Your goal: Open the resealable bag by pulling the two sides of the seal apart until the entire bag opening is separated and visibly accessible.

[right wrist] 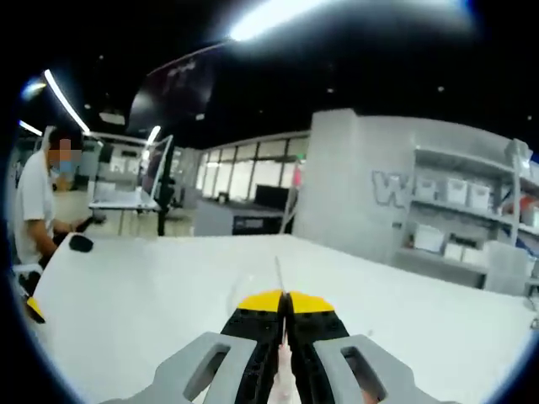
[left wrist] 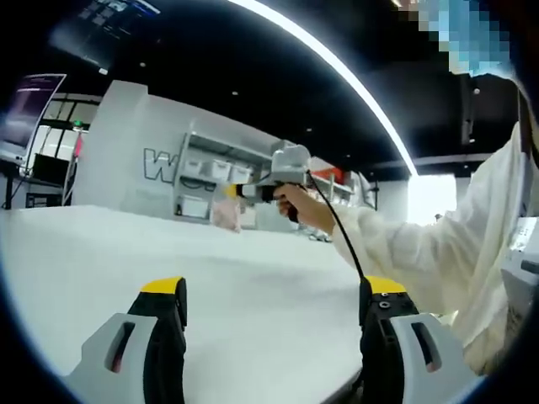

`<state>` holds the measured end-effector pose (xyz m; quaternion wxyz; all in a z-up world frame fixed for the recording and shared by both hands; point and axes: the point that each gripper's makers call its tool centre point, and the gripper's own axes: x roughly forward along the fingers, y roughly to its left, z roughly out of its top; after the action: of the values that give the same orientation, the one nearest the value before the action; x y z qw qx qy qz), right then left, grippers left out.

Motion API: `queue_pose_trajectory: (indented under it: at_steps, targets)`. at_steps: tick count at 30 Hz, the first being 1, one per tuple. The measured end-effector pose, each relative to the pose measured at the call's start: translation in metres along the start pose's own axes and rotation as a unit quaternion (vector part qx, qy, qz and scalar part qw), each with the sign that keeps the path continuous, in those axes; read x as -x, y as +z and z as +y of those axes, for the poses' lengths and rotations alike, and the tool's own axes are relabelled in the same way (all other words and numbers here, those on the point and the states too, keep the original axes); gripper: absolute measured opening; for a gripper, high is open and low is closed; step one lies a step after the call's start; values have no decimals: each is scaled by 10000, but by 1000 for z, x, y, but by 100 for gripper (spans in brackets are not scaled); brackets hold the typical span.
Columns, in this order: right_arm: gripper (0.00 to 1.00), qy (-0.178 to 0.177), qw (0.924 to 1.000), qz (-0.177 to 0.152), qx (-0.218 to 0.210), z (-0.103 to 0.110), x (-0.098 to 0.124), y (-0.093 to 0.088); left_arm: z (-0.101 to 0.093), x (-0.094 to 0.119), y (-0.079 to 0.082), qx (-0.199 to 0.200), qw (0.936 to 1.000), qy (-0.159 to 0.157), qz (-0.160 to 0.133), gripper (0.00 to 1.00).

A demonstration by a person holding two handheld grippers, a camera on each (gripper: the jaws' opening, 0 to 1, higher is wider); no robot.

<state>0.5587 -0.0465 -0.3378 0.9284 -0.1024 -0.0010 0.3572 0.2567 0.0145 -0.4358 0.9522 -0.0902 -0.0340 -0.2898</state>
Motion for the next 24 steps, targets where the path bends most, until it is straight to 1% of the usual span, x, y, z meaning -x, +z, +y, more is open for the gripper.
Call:
queue_pose_trajectory:
  at_steps: [7, 13, 17, 21, 24]
  targets:
    - [0, 0, 9999, 83, 60, -2, -7, -4, -2, 0, -1, -7, 10000, -37, 20, 84]
    - [0, -85, 9996, 213, 186, -13, -17, -10, -2, 0, 1, 47, 10000, -39, -31, 86]
    - [0, -142, 9996, 217, 138, -21, -22, -10, -3, 0, 3, 49, 9999, -37, -82, 89]
    - [0, -169, 9996, 222, 34, -25, -29, -10, -3, 0, 2, 57, 10000, -31, -61, 89]
    - [0, -195, 9995, 251, 45, -25, -34, -12, -4, 0, 3, 56, 10000, -41, -60, 89]
